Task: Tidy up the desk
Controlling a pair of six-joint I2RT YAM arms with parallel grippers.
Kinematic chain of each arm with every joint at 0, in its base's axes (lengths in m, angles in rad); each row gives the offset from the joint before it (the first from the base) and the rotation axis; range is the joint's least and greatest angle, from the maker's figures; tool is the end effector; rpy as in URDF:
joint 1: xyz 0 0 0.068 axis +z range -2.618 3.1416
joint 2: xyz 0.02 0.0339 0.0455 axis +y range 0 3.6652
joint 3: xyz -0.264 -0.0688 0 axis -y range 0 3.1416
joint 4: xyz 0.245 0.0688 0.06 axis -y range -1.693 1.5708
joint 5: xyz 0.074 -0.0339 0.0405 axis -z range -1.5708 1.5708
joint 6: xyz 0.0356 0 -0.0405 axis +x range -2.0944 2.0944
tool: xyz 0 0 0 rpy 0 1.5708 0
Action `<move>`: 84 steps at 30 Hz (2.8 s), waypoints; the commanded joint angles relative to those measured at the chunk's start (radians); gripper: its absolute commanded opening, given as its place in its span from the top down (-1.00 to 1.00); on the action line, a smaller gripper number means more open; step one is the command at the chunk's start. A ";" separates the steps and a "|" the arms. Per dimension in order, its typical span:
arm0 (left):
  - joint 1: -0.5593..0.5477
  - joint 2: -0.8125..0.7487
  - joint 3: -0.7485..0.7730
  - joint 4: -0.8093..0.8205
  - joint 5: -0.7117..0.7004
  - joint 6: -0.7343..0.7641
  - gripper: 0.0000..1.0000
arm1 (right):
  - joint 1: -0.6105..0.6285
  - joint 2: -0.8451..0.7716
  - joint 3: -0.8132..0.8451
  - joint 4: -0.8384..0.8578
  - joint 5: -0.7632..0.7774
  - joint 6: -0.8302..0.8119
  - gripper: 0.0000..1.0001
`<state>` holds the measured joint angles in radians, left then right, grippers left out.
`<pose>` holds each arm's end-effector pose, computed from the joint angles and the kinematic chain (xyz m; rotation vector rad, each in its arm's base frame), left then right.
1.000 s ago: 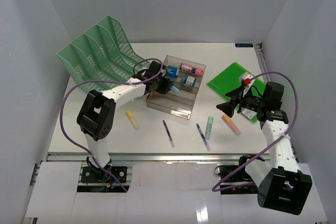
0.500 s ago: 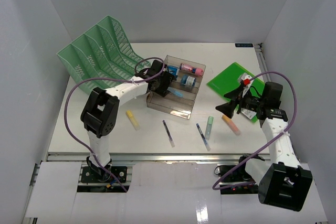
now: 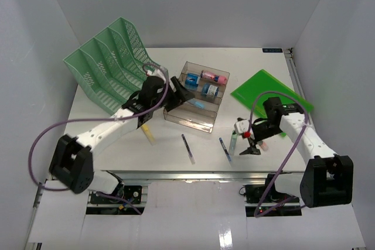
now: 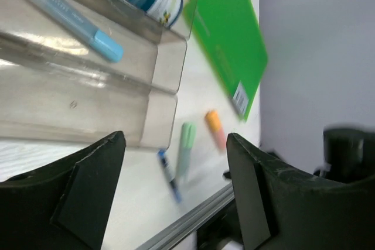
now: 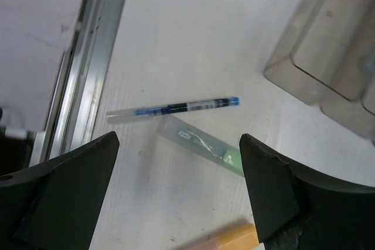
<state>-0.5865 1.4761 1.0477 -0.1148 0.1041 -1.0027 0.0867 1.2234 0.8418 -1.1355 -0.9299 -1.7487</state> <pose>0.2782 -0.1893 0.2726 -0.4082 2.2599 -1.0082 0.1818 0.0444 0.2310 -1.8596 1.3835 0.7378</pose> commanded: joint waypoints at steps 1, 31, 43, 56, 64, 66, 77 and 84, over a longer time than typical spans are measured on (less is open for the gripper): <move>0.002 -0.342 -0.228 0.059 0.072 0.346 -0.65 | 0.172 -0.005 -0.036 -0.012 0.322 -0.404 -0.81; 0.005 -0.965 -0.457 -0.345 -0.264 0.503 -0.83 | 0.390 0.351 0.051 0.298 0.669 -0.278 -0.28; 0.005 -0.967 -0.456 -0.356 -0.290 0.490 -0.83 | 0.389 0.396 0.028 0.358 0.699 -0.227 0.23; 0.005 -0.956 -0.471 -0.358 -0.327 0.436 -0.91 | 0.340 0.372 0.055 0.439 0.655 -0.019 0.64; 0.006 -0.825 -0.544 -0.327 -0.259 0.291 -0.96 | 0.338 0.156 0.128 0.358 0.425 0.273 0.84; 0.006 -0.785 -0.569 -0.317 -0.233 0.253 -0.96 | 0.350 0.108 0.172 0.333 0.350 0.397 0.84; 0.007 -0.798 -0.606 -0.329 -0.256 0.112 -0.96 | 0.534 0.298 0.429 0.699 0.672 1.162 0.85; 0.007 -0.720 -0.566 -0.344 -0.284 0.093 -0.90 | 0.542 0.519 0.606 0.744 0.844 1.214 0.57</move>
<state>-0.5842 0.7281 0.4403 -0.4480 -0.1474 -0.8837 0.6247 1.6832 1.3499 -0.4602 -0.2272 -0.6317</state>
